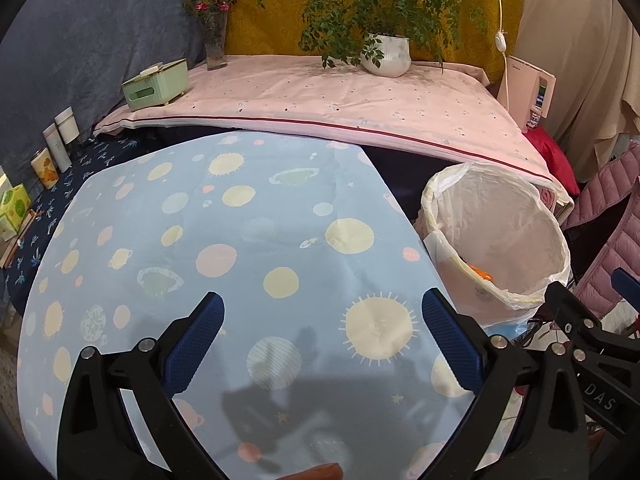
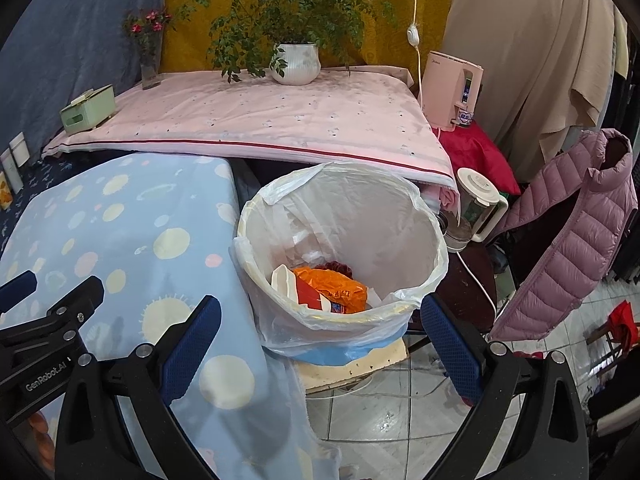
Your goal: Collect trash
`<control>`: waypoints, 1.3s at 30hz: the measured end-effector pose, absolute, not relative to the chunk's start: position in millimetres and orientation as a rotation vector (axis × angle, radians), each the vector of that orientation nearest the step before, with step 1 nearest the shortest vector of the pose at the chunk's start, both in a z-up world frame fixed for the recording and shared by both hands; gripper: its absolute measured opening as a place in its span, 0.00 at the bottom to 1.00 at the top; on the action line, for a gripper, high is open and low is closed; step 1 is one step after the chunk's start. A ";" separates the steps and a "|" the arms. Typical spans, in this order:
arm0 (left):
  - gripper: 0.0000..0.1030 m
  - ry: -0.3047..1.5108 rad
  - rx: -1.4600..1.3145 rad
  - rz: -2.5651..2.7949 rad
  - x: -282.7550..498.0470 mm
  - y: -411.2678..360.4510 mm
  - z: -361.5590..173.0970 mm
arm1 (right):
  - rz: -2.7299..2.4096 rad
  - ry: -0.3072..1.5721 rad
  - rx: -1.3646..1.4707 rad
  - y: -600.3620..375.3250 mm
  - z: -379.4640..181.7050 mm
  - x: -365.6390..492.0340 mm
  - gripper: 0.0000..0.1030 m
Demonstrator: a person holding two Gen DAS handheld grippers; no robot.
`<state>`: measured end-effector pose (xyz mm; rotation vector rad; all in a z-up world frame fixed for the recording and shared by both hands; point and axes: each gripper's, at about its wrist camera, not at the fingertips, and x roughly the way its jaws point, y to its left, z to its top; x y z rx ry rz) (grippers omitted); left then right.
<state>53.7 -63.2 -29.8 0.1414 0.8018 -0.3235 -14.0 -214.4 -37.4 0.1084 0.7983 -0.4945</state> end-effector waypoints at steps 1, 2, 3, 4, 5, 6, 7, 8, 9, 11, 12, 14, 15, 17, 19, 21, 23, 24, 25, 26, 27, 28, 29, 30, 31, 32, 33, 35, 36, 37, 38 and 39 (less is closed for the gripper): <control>0.92 0.801 0.142 -0.324 53.4 -63.9 -29.9 | -0.495 0.797 0.109 -214.9 -37.7 -14.4 0.93; 0.92 0.799 0.144 -0.325 52.8 -64.7 -29.5 | -0.495 0.797 0.111 -215.8 -37.9 -14.9 0.93; 0.92 0.796 0.148 -0.325 52.2 -65.7 -29.2 | -0.496 0.796 0.112 -217.0 -38.1 -15.6 0.93; 0.92 0.795 0.151 -0.326 52.0 -66.3 -28.9 | -0.496 0.796 0.114 -218.2 -38.4 -16.4 0.93; 0.92 0.793 0.154 -0.325 51.6 -67.3 -28.7 | -0.496 0.795 0.116 -218.7 -38.5 -16.9 0.93; 0.92 0.792 0.156 -0.324 51.1 -67.9 -28.8 | -0.496 0.795 0.116 -220.0 -38.7 -17.6 0.93; 0.92 0.791 0.158 -0.322 50.7 -68.4 -28.7 | -0.496 0.795 0.116 -220.1 -38.7 -17.6 0.93; 0.92 0.789 0.160 -0.321 49.9 -69.1 -28.8 | -0.495 0.795 0.117 -220.4 -38.8 -17.6 0.93; 0.92 0.787 0.163 -0.319 49.2 -69.8 -28.8 | -0.496 0.795 0.117 -220.7 -38.9 -17.9 0.93; 0.92 0.784 0.170 -0.318 47.9 -71.3 -28.7 | -0.496 0.795 0.116 -220.6 -38.8 -17.8 0.93; 0.92 0.783 0.173 -0.318 47.3 -72.0 -28.7 | -0.495 0.795 0.116 -220.6 -38.8 -17.6 0.93; 0.92 0.780 0.176 -0.318 46.7 -72.7 -28.2 | -0.496 0.794 0.118 -221.7 -39.3 -18.4 0.93; 0.92 0.779 0.176 -0.319 46.4 -72.8 -28.2 | -0.496 0.794 0.119 -222.0 -39.3 -18.9 0.93; 0.92 0.778 0.176 -0.318 46.1 -72.9 -28.2 | -0.497 0.794 0.117 -222.3 -39.4 -19.6 0.93; 0.92 0.779 0.175 -0.318 45.8 -72.8 -28.3 | -0.497 0.794 0.118 -222.2 -39.4 -19.7 0.93; 0.92 0.777 0.177 -0.318 45.5 -72.9 -28.2 | -0.497 0.794 0.118 -222.4 -39.6 -19.8 0.93; 0.92 0.782 0.177 -0.319 45.9 -72.8 -28.6 | -0.497 0.795 0.116 -222.4 -39.3 -20.7 0.93; 0.92 0.781 0.175 -0.319 45.4 -72.7 -28.4 | -0.497 0.795 0.116 -222.7 -39.2 -21.0 0.93; 0.92 0.783 0.175 -0.318 45.3 -72.5 -28.5 | -0.497 0.794 0.117 -222.8 -39.2 -21.2 0.93; 0.92 0.785 0.174 -0.318 45.4 -72.2 -28.4 | -0.498 0.794 0.117 -222.3 -39.3 -20.8 0.93; 0.92 0.787 0.172 -0.318 45.3 -71.8 -28.2 | -0.499 0.793 0.117 -222.7 -39.2 -21.1 0.93; 0.92 0.788 0.171 -0.318 44.9 -71.3 -27.9 | -0.499 0.792 0.117 -222.6 -39.3 -21.1 0.93; 0.92 0.788 0.170 -0.317 44.9 -70.7 -27.7 | -0.500 0.791 0.117 -222.6 -38.6 -22.6 0.93; 0.92 0.787 0.171 -0.317 45.2 -70.9 -28.0 | -0.500 0.790 0.117 -222.2 -37.8 -23.8 0.93; 0.92 0.787 0.171 -0.318 44.9 -70.4 -27.5 | -0.500 0.789 0.116 -221.6 -37.5 -24.1 0.93; 0.92 0.787 0.171 -0.319 45.2 -70.8 -27.9 | -0.500 0.789 0.115 -221.6 -37.5 -24.6 0.93; 0.92 0.786 0.171 -0.319 45.0 -70.4 -27.6 | -0.500 0.789 0.114 -221.2 -37.2 -24.6 0.93; 0.92 0.786 0.170 -0.320 44.9 -70.2 -27.8 | -0.500 0.790 0.115 -220.8 -36.7 -24.7 0.93; 0.92 0.787 0.169 -0.320 44.9 -70.1 -27.9 | -0.500 0.789 0.114 -220.6 -36.7 -24.6 0.93; 0.92 0.787 0.170 -0.320 44.7 -70.2 -27.9 | -0.500 0.789 0.114 -220.6 -36.6 -24.9 0.93; 0.92 0.786 0.171 -0.321 44.5 -69.8 -27.8 | -0.500 0.789 0.113 -220.5 -36.7 -24.8 0.93; 0.92 0.787 0.171 -0.322 44.3 -70.4 -27.6 | -0.501 0.789 0.113 -220.4 -36.7 -24.8 0.93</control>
